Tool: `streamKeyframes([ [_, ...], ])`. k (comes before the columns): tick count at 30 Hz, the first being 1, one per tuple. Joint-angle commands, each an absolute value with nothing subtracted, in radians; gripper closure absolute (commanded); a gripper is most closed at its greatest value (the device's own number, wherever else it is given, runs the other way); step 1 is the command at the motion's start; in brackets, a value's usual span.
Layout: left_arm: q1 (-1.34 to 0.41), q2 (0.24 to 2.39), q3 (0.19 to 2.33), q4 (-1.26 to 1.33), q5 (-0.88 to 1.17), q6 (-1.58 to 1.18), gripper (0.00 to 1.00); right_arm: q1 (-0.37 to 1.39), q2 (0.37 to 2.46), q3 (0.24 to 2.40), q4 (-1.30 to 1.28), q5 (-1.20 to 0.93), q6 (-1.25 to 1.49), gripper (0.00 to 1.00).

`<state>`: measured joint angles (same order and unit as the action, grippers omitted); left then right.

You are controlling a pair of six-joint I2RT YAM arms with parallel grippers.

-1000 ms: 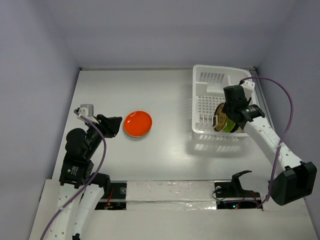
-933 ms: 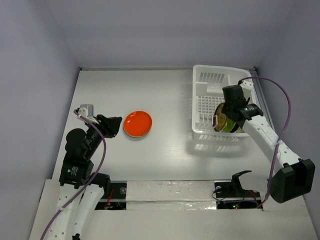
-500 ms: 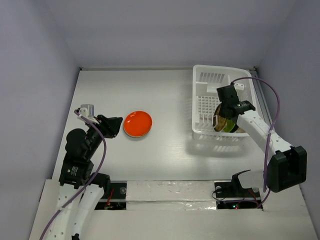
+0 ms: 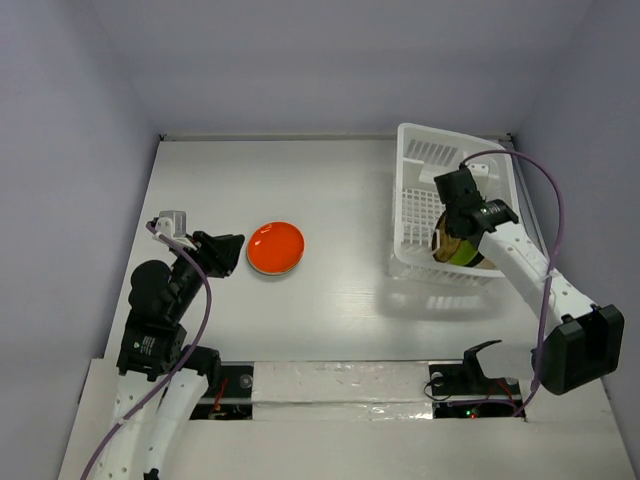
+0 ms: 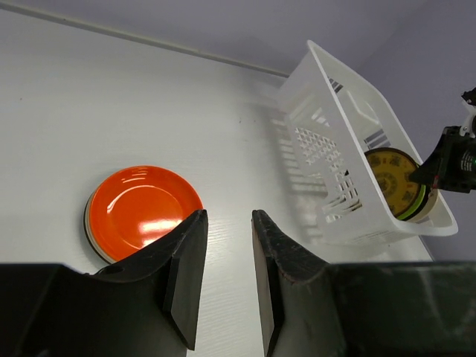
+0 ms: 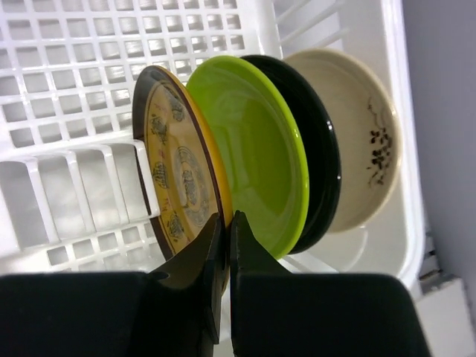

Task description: Unload the plates from the dish rack

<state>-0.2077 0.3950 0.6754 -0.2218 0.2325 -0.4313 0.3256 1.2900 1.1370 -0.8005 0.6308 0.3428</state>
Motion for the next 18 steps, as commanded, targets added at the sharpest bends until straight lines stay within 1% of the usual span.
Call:
streamKeyframes([
  [1,-0.210,0.384,0.683,-0.186,0.230,-0.428,0.73,0.391,1.276,1.242,-0.865,0.702,0.315,1.00],
  [8,-0.210,0.382,0.683,-0.186,0.227,-0.430,0.73,0.462,1.365,1.259,-0.890,0.758,0.322,1.00],
  [10,-0.210,0.385,0.683,-0.186,0.227,-0.430,0.72,0.486,1.370,1.298,-0.917,0.825,0.351,1.00],
  [15,-0.210,0.387,0.683,-0.186,0.229,-0.430,0.72,0.543,1.261,1.471,-0.953,0.907,0.391,1.00],
  [17,-0.210,0.387,0.683,-0.186,0.227,-0.431,0.72,0.601,1.229,1.514,-0.940,0.905,0.397,1.00],
  [18,-0.210,0.387,0.683,-0.187,0.226,-0.430,0.72,0.618,1.215,1.526,-0.925,0.859,0.397,1.00],
])
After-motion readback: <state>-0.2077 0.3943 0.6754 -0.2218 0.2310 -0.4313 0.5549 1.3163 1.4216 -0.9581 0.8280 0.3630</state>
